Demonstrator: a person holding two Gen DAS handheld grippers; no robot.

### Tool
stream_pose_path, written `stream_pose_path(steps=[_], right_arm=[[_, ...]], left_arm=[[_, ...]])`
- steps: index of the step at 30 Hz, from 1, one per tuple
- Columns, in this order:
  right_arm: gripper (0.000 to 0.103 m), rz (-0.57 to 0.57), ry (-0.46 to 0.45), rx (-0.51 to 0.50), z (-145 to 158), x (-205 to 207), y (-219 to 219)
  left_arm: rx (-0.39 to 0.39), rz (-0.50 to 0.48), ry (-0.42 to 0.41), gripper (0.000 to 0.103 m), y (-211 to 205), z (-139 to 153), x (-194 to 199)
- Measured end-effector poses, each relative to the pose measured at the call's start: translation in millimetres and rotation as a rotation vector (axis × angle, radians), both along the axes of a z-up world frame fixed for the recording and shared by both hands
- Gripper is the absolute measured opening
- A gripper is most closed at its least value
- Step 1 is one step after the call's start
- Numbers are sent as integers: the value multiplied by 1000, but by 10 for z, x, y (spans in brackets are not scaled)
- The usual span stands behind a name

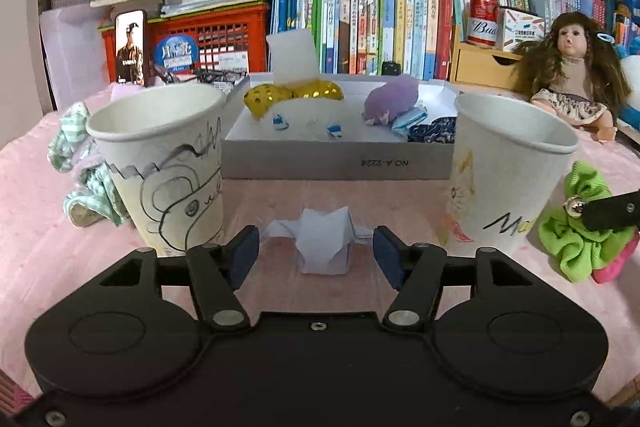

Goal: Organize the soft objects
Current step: 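Grasp the folded white paper with the left tool while the right tool grasps the green-pink scrunchie, then lift and carry the paper with the left tool while the right tool carries the scrunchie toward the tray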

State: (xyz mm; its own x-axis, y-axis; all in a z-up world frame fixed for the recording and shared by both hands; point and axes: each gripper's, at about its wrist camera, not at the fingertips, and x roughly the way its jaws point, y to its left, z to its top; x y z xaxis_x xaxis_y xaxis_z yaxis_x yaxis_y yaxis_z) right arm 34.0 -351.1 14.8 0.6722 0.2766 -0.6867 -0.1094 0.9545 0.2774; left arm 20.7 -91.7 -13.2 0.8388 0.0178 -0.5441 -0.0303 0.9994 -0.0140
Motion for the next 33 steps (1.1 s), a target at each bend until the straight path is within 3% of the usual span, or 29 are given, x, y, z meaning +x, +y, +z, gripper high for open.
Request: stream_pose_path(steps=[4, 7, 8, 9, 23, 33], right_arm=[[53, -1, -2, -2, 3, 5, 5], [53, -2, -10, 3, 23, 10, 3], [53, -3, -14, 5, 35, 9, 2], [52, -5, -20, 7, 52, 10, 2], [52, -29, -139, -21, 429, 139, -5], [52, 5, -190, -13, 657, 380, 95]], left_arm=[[-20, 2, 12, 58, 29, -29, 57], [-21, -11, 16, 39, 33, -20, 62], [-20, -16, 18, 25, 34, -14, 57], [-20, -21, 21, 24, 35, -2, 54], [-33, -92, -101, 23, 71, 593, -110], [-34, -111, -135, 23, 84, 959, 149]])
